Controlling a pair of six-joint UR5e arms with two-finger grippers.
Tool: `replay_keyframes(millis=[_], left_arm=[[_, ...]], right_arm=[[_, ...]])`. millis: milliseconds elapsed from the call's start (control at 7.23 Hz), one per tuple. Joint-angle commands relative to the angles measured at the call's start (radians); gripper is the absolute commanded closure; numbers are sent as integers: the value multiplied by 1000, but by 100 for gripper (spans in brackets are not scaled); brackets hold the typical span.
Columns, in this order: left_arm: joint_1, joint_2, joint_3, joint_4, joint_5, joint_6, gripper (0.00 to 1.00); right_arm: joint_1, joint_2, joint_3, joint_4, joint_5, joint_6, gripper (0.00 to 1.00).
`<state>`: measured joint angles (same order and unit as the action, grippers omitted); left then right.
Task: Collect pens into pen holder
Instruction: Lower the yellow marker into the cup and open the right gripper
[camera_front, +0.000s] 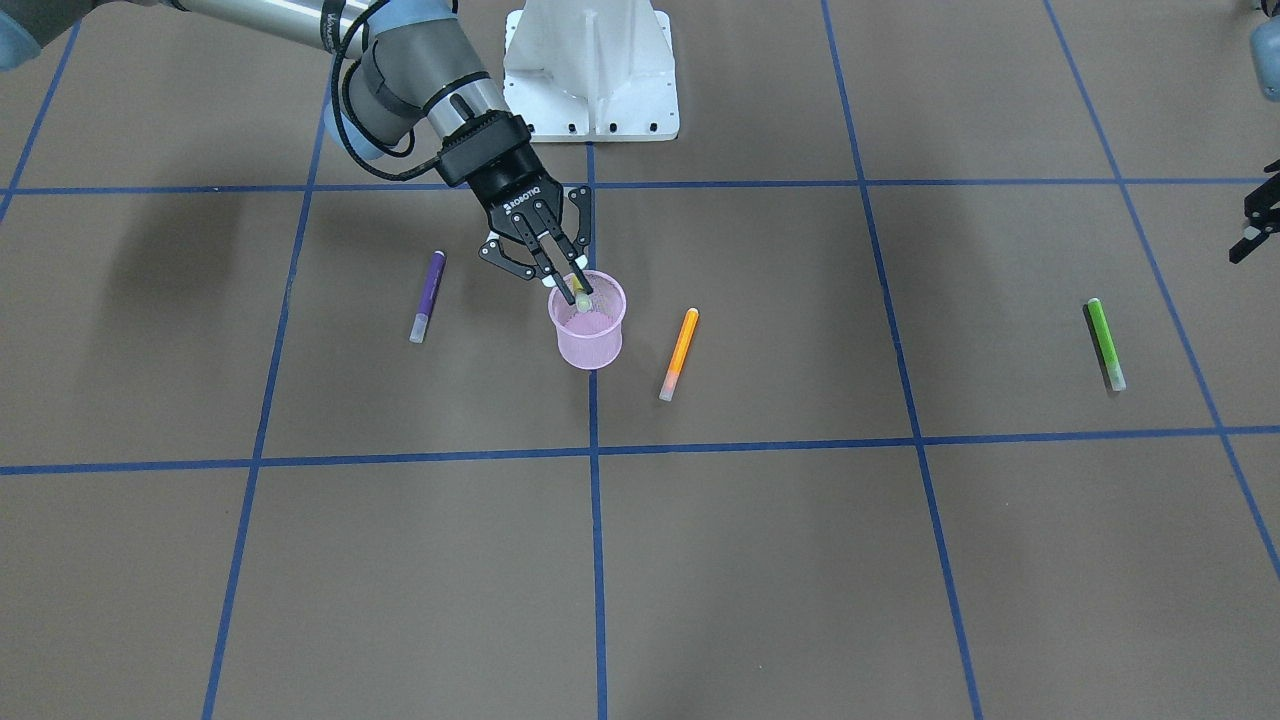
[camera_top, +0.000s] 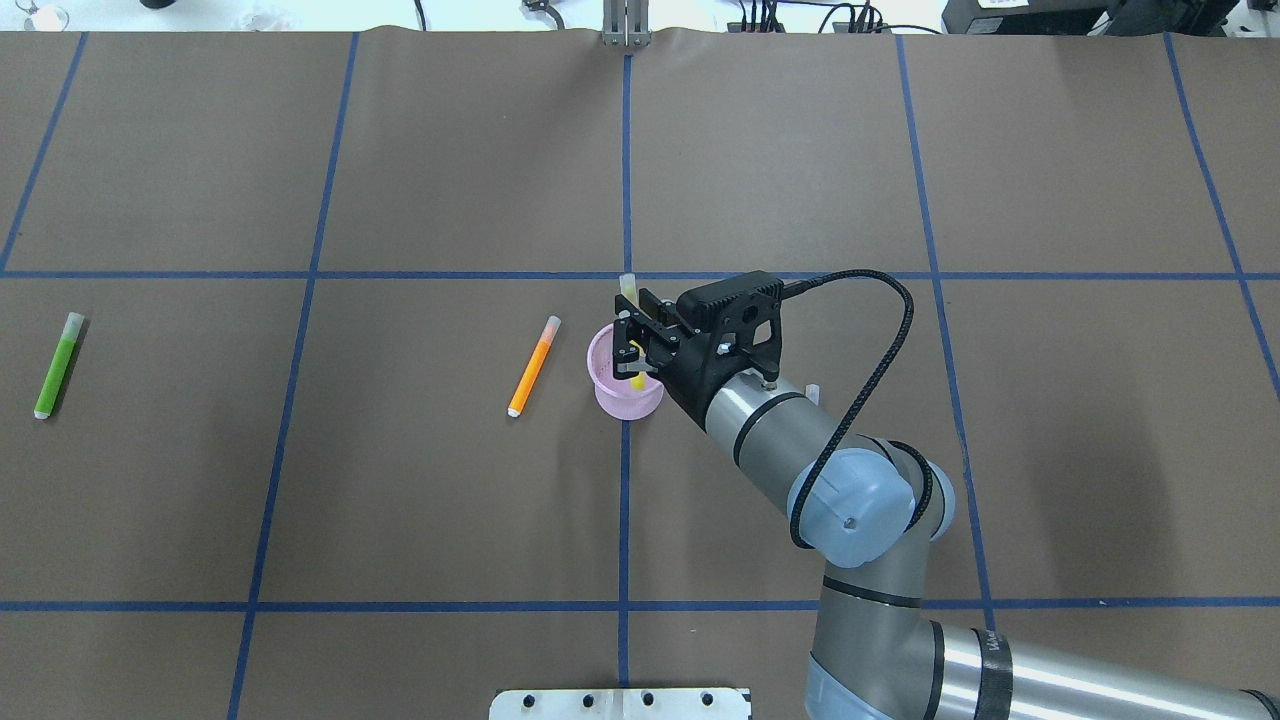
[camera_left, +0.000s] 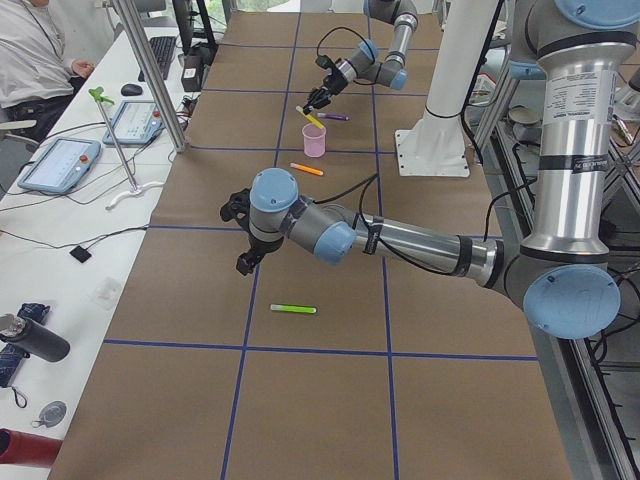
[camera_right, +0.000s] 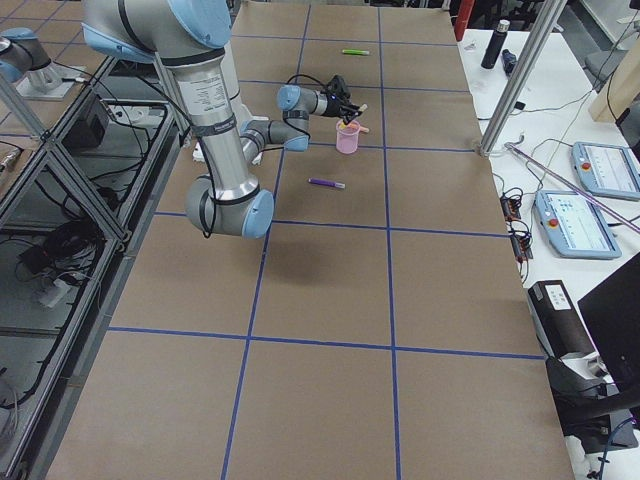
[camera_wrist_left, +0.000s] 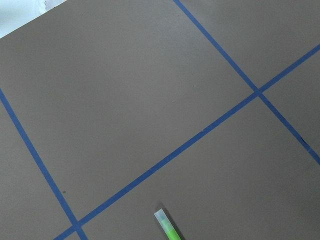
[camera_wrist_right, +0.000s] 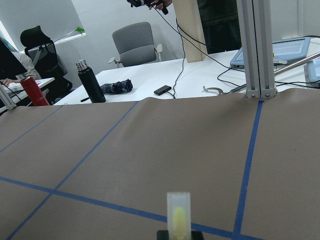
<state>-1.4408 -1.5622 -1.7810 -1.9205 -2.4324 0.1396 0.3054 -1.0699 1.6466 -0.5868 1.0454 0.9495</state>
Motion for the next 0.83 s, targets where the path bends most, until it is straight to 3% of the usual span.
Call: replay_keyframes(millis=[0, 277, 415, 692], left_arm=[[0, -2, 0, 0, 1, 0, 0], [8, -6, 0, 2, 1, -2, 0], [23, -6, 3, 3, 1, -50, 0], [121, 8, 11, -82, 31, -368, 0]], right_arm=[[-11, 1, -8, -10, -8, 21, 2], [21, 4, 62, -147, 16, 46, 1], [74, 5, 114, -274, 133, 78, 2], [226, 5, 226, -566, 423, 83, 2]])
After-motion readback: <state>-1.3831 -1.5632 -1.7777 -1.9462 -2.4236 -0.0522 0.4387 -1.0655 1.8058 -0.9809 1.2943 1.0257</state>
